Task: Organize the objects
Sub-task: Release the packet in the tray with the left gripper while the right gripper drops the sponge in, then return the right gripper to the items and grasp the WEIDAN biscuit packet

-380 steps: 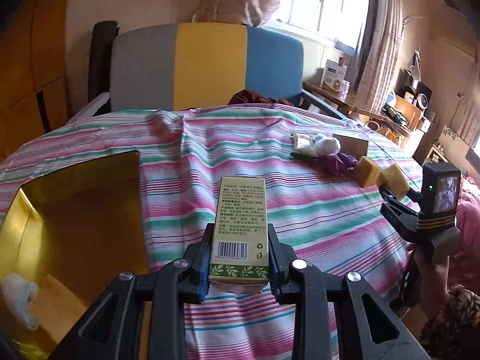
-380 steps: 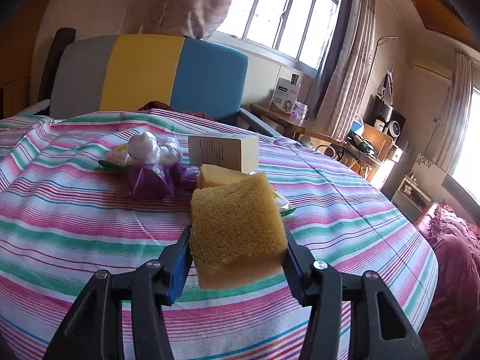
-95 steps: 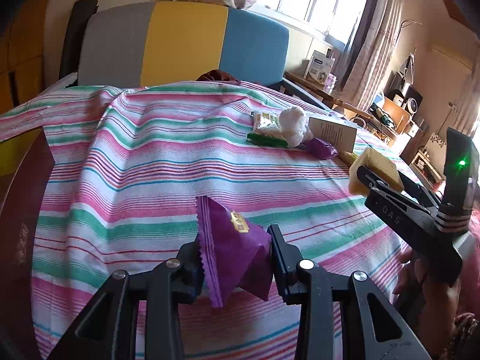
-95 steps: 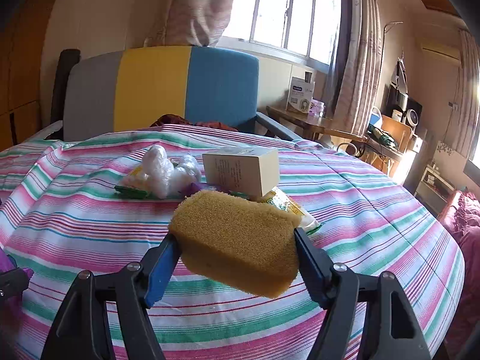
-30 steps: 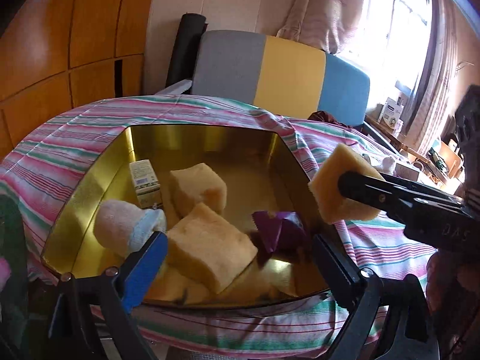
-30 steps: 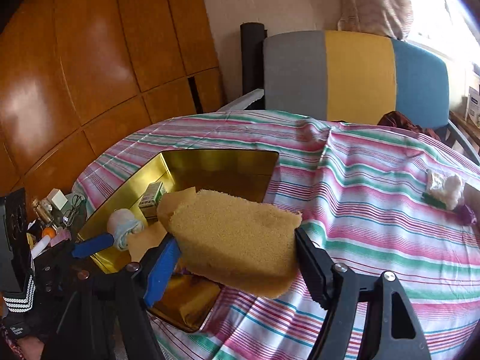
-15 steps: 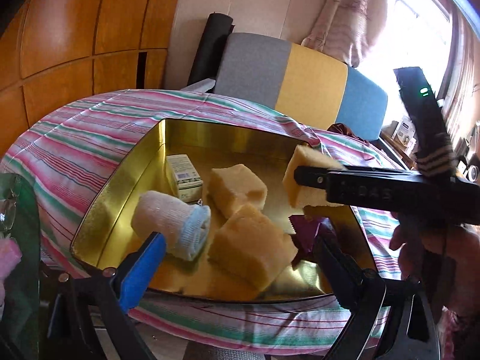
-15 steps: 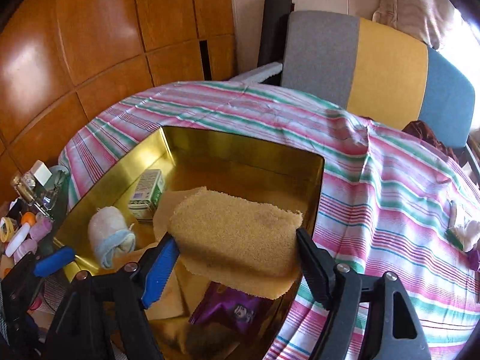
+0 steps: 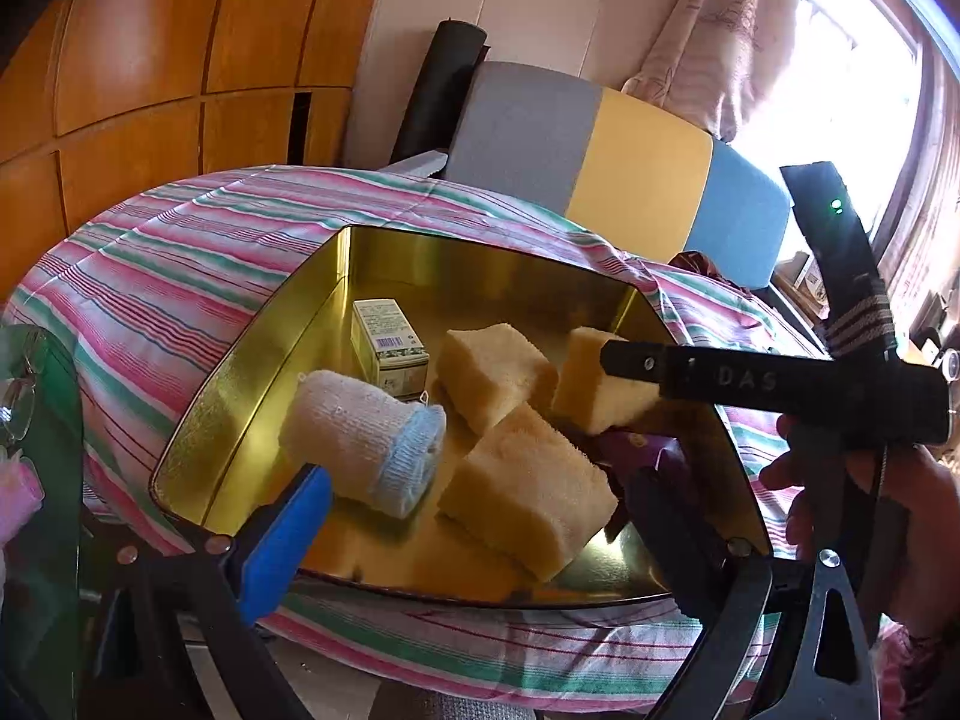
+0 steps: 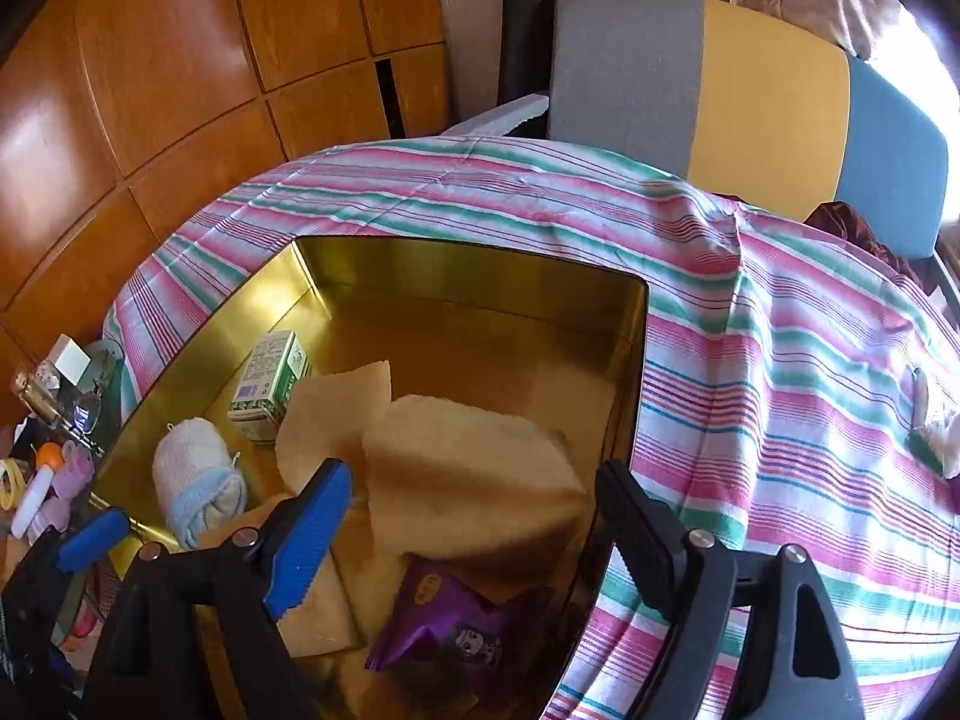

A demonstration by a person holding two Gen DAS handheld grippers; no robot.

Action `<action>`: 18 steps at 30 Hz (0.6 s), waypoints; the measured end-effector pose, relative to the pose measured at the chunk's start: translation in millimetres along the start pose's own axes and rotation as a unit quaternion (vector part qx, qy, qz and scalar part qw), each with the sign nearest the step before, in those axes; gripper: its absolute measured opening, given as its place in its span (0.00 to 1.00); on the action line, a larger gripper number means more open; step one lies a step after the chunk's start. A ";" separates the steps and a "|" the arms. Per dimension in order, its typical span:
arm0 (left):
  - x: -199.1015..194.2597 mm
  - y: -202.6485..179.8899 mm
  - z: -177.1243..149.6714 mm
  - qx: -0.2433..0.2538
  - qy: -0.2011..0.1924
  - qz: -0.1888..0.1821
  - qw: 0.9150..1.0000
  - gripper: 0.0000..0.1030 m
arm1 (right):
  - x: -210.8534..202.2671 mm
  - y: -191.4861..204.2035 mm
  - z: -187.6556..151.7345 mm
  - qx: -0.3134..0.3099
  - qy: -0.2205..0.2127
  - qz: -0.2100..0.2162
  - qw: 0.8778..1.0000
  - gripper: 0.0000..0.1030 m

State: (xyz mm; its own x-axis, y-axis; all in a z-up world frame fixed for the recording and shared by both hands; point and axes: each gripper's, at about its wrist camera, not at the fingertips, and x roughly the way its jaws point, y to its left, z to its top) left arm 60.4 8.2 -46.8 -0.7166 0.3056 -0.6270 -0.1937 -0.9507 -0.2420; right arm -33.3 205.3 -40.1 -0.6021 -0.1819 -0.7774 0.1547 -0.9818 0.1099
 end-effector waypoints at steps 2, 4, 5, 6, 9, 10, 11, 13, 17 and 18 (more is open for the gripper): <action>-0.3 -0.5 0.2 0.000 -0.001 0.000 1.000 0.96 | -4.3 -1.7 -0.3 0.003 -0.008 -0.002 1.000 0.83; -1.2 -0.9 0.4 0.001 -0.003 0.001 1.000 0.96 | -9.5 -4.6 -0.5 0.011 -0.018 0.000 1.000 0.83; -1.3 -1.6 0.8 0.001 -0.003 0.000 1.000 0.96 | -13.1 -7.5 -1.1 0.017 -0.024 0.004 1.000 0.83; -1.6 -2.6 1.3 0.001 -0.004 -0.001 1.000 0.96 | -15.6 -8.9 -1.5 0.023 -0.029 0.004 0.999 0.83; -2.0 -6.9 2.5 0.006 -0.003 -0.006 1.000 0.96 | -26.2 -17.6 -3.5 0.037 -0.041 0.001 0.998 0.83; -2.3 -8.6 2.9 0.008 -0.004 -0.007 1.000 0.96 | -30.1 -20.8 -4.1 0.040 -0.044 -0.001 0.998 0.83; -2.5 -10.8 2.9 0.012 -0.004 -0.010 1.000 0.96 | -33.8 -24.3 -5.3 0.044 -0.048 -0.005 0.998 0.83; -2.4 -15.3 3.1 0.018 -0.003 -0.015 1.000 0.96 | -39.8 -30.3 -5.7 0.049 -0.051 -0.012 0.997 0.83; -1.6 -26.7 4.0 0.030 0.003 -0.027 0.999 0.96 | -51.3 -47.3 -12.4 0.059 -0.056 -0.034 0.996 0.83; -1.6 -30.4 4.6 0.034 0.004 -0.029 0.999 0.96 | -53.2 -53.0 -15.2 0.063 -0.055 -0.041 0.996 0.83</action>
State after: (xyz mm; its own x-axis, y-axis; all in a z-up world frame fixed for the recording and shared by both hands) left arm 64.4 36.4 -35.0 -0.6975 0.3602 -0.6194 -0.2798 -0.9327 -0.2274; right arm 2.5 267.9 -14.0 -0.6912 -0.0995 -0.7158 0.0060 -0.9912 0.1319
